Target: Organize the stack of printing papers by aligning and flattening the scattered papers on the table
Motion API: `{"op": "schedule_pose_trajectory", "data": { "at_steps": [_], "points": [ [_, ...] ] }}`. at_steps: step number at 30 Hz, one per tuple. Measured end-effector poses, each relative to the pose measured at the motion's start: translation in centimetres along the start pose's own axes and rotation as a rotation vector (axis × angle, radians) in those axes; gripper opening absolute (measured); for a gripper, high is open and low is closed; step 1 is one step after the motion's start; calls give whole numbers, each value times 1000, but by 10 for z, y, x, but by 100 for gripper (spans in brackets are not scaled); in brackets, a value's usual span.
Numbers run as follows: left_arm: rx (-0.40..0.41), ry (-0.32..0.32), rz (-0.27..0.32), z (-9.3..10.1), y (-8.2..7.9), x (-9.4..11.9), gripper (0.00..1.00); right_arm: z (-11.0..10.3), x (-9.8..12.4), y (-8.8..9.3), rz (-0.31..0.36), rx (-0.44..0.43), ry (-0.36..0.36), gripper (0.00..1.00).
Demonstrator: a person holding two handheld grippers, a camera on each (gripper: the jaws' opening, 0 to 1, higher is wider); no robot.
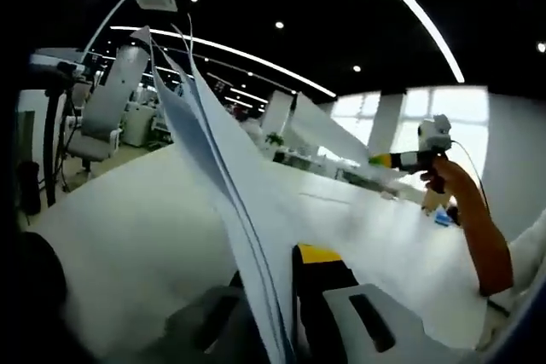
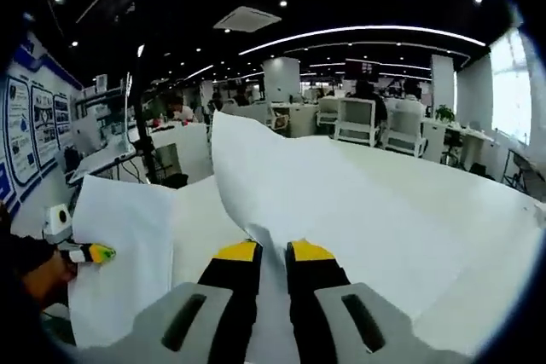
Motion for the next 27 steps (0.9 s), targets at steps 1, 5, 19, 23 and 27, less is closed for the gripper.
{"op": "schedule_pose_trajectory", "data": {
  "at_steps": [1, 5, 19, 23, 27],
  "points": [
    [11, 4, 7, 0, -1, -1, 6, -2, 2, 3, 0, -9, 3, 8],
    [45, 23, 35, 2, -3, -6, 6, -10, 7, 13, 6, -45, -8, 8],
    [112, 63, 47, 10, -3, -22, 6, -2, 46, 17, 27, 10, 80, 8],
    [125, 64, 53, 10, -5, -22, 6, 2, 49, 21, 1, 33, 104, 8],
    [133, 63, 60, 10, -5, -22, 6, 3, 53, 25, -8, 65, 138, 8]
  ]
}}
Point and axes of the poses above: the point that each gripper's makers call its tool centre point, and the gripper's own axes: x roughly backward along the fingers, z roughly to its right, y roughly out of its underside, the point moved 6 cm from there along x, roughly backward along the fingers, and after that the axes turned 6 degrees about -z, right-handed, at the moved point
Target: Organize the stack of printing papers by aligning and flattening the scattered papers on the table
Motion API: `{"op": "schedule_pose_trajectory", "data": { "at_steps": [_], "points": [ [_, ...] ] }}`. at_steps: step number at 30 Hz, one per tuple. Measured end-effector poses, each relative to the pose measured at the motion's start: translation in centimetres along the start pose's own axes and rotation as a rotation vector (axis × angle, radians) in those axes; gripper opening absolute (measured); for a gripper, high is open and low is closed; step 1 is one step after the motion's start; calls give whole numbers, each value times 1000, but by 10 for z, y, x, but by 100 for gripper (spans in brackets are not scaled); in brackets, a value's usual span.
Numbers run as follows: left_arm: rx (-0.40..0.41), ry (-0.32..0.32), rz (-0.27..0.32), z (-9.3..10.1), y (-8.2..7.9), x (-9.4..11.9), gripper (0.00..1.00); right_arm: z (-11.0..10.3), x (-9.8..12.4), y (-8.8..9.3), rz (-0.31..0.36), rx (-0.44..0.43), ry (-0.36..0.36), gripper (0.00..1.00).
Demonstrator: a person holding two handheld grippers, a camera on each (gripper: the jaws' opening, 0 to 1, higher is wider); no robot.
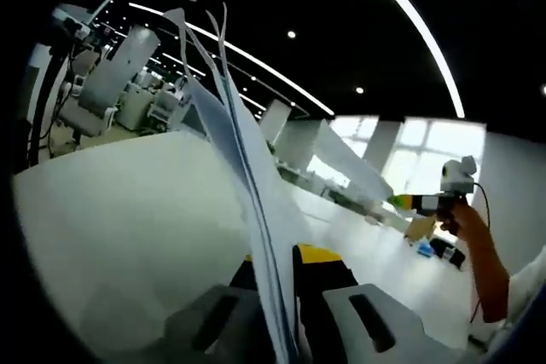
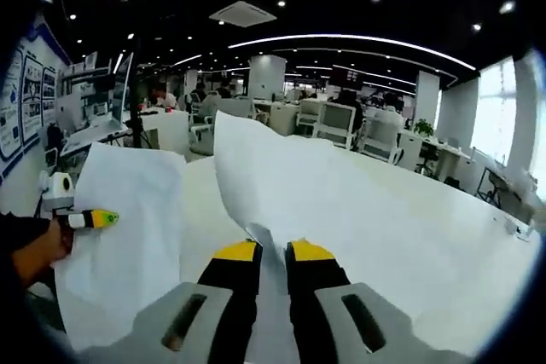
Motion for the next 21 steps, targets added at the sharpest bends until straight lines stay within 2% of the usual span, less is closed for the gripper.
{"op": "schedule_pose_trajectory", "data": {
  "at_steps": [15, 21],
  "points": [
    [-12, -21, -16, 4, 4, -5, 7, -7, 5, 8, -7, 62, 61, 9],
    [-11, -23, -17, 2, 3, -5, 7, -13, 3, 12, -23, 75, 56, 8]
  ]
}}
Point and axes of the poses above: the point that each gripper's makers call its tool centre point, and the gripper's own axes: x roughly backward along the fingers, z roughly to its right, y roughly out of its underside, the point moved 6 cm from there along x, roughly backward along the fingers, and after that the axes turned 6 degrees about -z, right-handed, at the moved point
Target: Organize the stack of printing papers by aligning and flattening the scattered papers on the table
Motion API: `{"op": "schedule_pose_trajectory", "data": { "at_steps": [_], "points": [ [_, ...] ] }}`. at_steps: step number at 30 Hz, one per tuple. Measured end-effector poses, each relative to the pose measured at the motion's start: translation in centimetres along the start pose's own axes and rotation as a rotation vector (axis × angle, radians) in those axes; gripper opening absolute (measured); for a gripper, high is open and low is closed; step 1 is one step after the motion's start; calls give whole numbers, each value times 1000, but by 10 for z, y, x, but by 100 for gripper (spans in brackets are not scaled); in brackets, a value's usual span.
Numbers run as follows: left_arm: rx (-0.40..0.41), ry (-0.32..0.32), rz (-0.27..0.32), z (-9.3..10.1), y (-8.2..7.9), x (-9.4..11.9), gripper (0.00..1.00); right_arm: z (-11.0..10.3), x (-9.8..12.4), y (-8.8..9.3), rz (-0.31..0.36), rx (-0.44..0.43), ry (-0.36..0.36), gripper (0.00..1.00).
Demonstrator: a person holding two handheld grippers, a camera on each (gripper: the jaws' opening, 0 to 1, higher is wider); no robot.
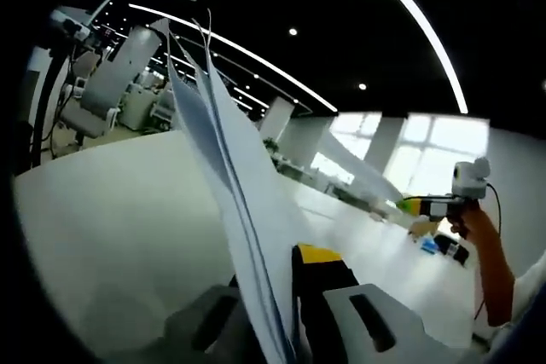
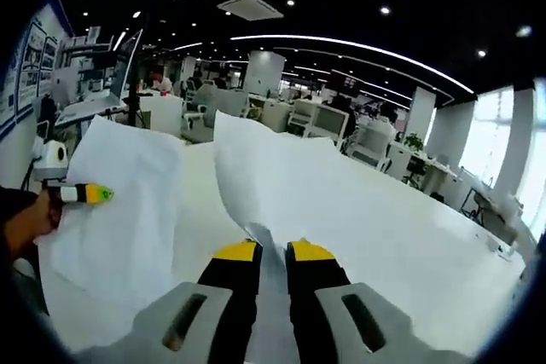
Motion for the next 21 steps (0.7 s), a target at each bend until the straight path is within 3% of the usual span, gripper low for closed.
{"op": "schedule_pose_trajectory", "data": {
  "at_steps": [21],
  "points": [
    [14, -26, -15, -15, -3, -1, 7, -25, -23, 31, -75, 9, -57, 8]
  ]
}}
Point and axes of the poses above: the point that each gripper's makers call its tool centre point, and the gripper's own axes: x roughly backward along the fingers, z roughly to its right, y roughly out of its underside, the point moved 6 cm from there along x, roughly backward along the fingers, and after that the axes turned 6 degrees about -z, right-handed, at the moved point
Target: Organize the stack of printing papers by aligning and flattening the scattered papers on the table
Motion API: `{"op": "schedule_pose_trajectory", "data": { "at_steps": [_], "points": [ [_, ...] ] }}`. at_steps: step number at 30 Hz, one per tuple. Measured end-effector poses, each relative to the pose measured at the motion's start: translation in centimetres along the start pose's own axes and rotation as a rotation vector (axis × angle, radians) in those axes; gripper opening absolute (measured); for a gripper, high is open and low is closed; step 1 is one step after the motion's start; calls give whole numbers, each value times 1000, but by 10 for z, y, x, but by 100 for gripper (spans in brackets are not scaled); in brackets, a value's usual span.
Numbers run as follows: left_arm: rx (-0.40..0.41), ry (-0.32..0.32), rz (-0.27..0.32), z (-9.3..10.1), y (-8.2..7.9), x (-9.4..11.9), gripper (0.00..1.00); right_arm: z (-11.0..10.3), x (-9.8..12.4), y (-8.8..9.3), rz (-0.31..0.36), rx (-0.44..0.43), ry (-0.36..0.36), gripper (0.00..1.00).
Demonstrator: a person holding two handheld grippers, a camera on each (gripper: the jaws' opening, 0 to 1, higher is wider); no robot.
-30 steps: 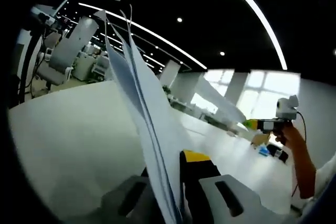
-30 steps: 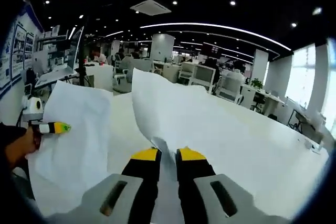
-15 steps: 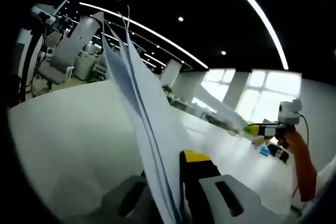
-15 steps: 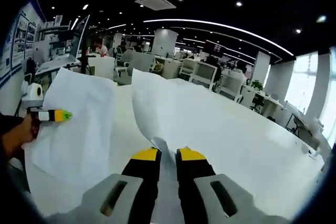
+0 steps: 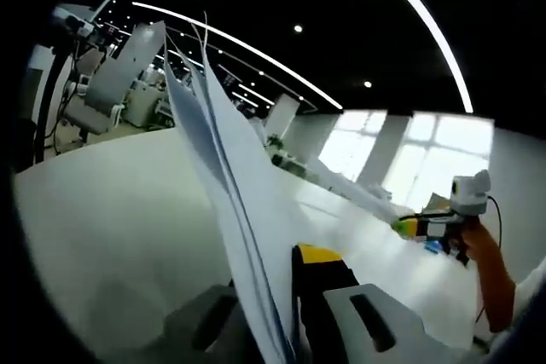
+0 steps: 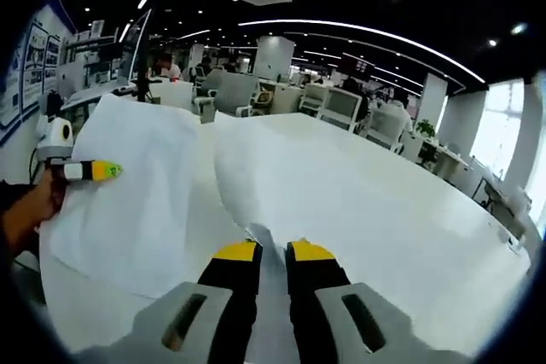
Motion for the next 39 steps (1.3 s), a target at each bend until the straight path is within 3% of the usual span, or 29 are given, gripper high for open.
{"op": "schedule_pose_trajectory", "data": {
  "at_steps": [21, 39],
  "points": [
    [7, -5, 7, 2, 0, 4, 7, -46, 21, -9, 70, 42, -67, 9],
    [7, -8, 3, 1, 0, 4, 7, -71, 10, -1, 57, 69, -125, 9]
  ]
}}
Point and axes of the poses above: the point that each gripper's makers call its tool centre point, and the gripper's own axes: x roughly backward along the fingers, z roughly to its right, y roughly out of its underside, the point moved 6 cm from there along x, roughly backward along the fingers, and after that the axes turned 6 degrees about -z, right-handed, at the moved point
